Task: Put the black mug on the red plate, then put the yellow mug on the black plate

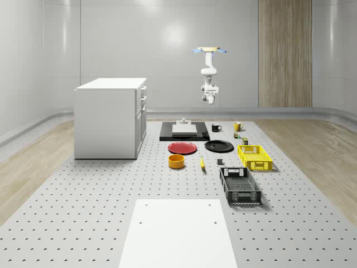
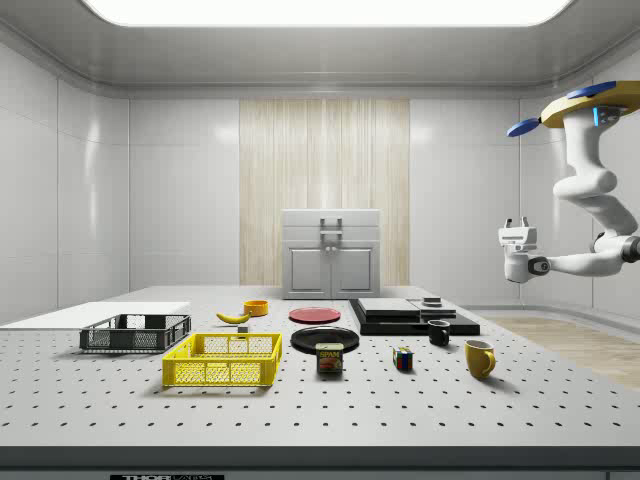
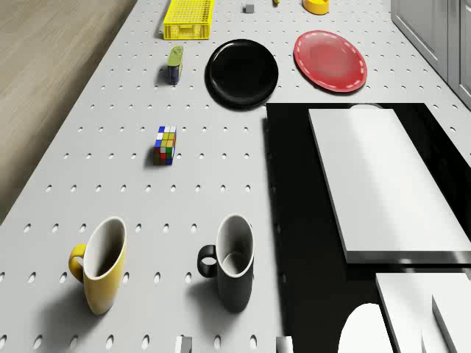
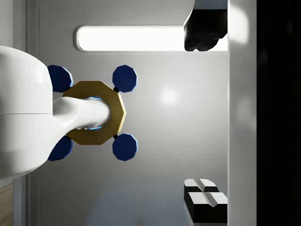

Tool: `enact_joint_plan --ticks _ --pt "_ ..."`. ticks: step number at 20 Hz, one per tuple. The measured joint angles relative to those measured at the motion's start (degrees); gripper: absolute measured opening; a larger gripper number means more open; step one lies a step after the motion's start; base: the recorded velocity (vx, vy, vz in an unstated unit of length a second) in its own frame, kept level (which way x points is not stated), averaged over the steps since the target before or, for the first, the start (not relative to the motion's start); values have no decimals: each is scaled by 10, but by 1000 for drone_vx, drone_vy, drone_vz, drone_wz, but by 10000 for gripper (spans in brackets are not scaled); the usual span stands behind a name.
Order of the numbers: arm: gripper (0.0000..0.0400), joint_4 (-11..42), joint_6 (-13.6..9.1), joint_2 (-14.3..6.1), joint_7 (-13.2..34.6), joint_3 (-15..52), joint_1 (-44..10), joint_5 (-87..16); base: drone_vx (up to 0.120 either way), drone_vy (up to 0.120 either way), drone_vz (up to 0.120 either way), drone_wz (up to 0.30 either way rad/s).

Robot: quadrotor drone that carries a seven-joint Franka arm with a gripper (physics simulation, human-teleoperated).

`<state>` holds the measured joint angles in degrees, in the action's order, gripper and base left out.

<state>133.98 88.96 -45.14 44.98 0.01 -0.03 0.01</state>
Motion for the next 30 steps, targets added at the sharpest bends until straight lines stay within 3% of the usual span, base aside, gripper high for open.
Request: enact_joint_plan --ticks 7,13,16,30 --pt "400 -86 -64 19 -1 1 -2 1 0 0 0 0" --pt "400 -142 -96 40 -1 2 -3 1 87 0 -7 0" --pt "400 -156 -104 45 -1 2 -3 1 120 0 -120 0" --pt "400 -169 -108 48 -2 3 -4 1 91 0 0 0"
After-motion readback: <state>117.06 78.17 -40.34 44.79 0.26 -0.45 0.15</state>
